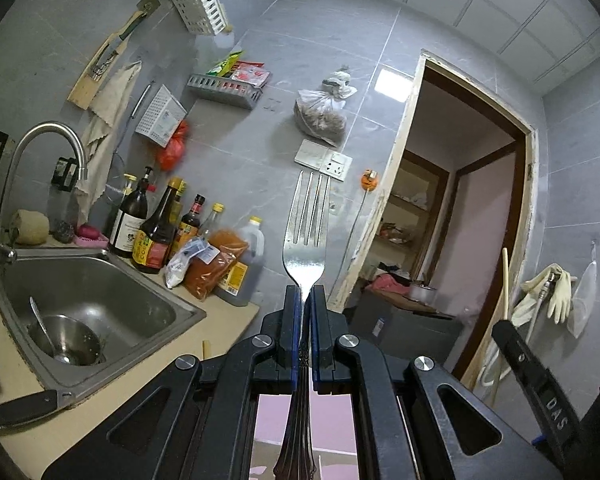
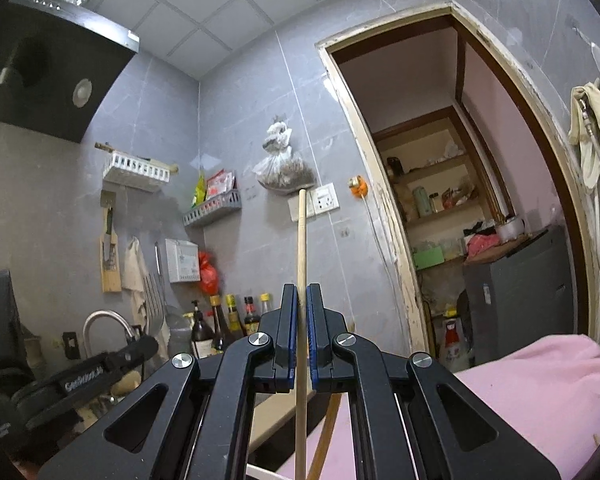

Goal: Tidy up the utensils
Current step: 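Lift the fork and chopstick with both tools toward the white holder, then drop the fork and chopstick into the white holder, opening both tools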

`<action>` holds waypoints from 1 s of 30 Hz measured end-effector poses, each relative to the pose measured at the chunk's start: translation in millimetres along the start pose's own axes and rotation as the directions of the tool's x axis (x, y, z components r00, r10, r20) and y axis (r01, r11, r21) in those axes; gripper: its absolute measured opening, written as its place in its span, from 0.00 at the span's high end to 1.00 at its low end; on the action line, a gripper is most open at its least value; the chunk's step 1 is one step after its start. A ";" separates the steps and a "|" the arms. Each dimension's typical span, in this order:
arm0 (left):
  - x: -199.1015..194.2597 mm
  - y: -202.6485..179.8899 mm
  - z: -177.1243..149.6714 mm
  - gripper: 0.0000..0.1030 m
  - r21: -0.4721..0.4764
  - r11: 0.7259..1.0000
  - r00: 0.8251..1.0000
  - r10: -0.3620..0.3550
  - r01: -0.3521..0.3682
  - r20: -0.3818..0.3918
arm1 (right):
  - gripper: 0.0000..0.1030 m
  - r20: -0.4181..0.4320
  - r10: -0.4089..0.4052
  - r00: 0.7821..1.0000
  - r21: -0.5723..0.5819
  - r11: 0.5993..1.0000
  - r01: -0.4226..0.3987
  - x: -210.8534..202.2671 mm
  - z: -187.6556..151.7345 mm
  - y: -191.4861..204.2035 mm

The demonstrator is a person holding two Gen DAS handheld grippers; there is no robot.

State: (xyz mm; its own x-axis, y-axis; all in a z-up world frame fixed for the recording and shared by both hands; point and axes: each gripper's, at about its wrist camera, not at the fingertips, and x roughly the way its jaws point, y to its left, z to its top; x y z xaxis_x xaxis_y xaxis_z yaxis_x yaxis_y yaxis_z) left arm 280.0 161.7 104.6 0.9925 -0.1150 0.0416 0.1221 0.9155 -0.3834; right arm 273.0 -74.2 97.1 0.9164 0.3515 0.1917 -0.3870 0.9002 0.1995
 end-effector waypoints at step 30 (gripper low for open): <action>-10.5 -17.0 -53.1 0.95 0.120 0.992 0.980 0.049 -0.027 -0.192 | 0.92 -0.211 -0.037 0.977 -0.117 0.993 0.012 -20.0 -30.1 6.8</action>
State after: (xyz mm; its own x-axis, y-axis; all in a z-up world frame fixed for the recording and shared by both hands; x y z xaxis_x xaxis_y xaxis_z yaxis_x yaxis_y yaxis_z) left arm 267.2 126.9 61.7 0.9777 -0.1415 -0.1553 0.0956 0.9578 -0.2710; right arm 255.1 -67.4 65.7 0.9309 0.3645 -0.0229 -0.3613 0.9283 0.0877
